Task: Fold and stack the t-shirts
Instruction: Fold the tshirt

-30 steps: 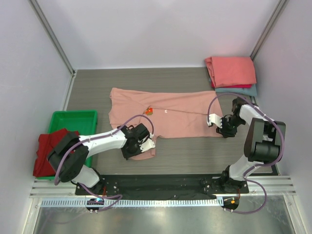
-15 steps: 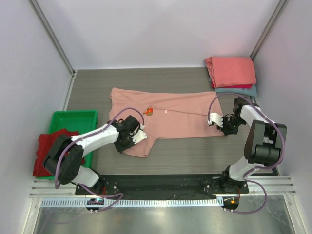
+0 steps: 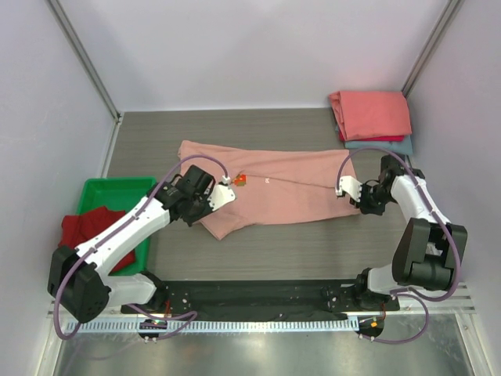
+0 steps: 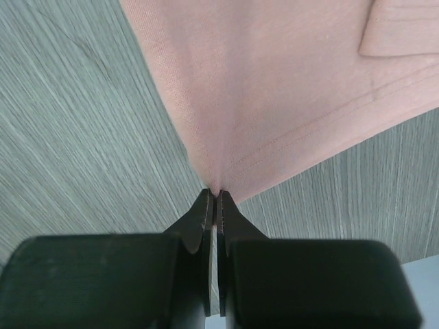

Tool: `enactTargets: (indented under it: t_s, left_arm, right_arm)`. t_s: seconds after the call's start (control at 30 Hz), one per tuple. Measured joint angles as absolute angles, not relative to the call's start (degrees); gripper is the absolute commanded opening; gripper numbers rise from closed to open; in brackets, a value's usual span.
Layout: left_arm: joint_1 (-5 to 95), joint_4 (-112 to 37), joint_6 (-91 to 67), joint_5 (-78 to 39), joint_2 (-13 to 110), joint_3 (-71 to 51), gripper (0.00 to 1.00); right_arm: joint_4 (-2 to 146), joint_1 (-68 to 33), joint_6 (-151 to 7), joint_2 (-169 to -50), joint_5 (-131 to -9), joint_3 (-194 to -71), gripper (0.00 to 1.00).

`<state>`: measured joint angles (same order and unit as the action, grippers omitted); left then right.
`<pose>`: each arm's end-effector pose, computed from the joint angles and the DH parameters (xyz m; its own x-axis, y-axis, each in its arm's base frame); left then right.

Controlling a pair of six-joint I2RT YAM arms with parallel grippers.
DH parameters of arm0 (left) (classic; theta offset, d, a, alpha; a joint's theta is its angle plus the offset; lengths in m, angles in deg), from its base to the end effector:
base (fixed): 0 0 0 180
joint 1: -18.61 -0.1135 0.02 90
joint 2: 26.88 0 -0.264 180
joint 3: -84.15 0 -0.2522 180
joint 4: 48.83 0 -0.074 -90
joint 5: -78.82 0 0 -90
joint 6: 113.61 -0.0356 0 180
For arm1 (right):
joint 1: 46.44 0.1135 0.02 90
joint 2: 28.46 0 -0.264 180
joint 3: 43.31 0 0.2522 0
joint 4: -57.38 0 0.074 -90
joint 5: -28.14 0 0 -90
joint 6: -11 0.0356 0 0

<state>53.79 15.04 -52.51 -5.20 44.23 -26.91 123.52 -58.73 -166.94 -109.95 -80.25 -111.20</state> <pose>0.1909 -0.1300 0.2538 -0.3937 0.8656 -0.3095 0.8323 0.4786 0.2796 0.2420 -0.0412 0.2092 -0.1816 -0.9310 -0.3166 -0.9556 0.2431 -0.1668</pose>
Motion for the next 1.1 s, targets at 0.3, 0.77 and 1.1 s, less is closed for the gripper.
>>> enactTargets:
  t_s: [0.3, 0.77, 1.1]
  left_arm:
    - [52.44, 14.51, -54.53, -5.20, 46.70, -21.84, 0.00]
    - [45.97, 7.74, -57.13, -5.92, 67.62, -0.18, 0.00]
    - [42.47, 6.32, -57.59, -6.43, 78.13, 10.66, 0.00]
  right_arm:
    - [123.43, -58.84, -160.80, -110.35, -82.61, -113.56, 0.02]
    - [120.52, -58.93, -151.62, -119.00, -85.67, -125.10, 0.02]
    - [117.68, -58.93, -144.16, -126.13, -86.66, -132.57, 0.02]
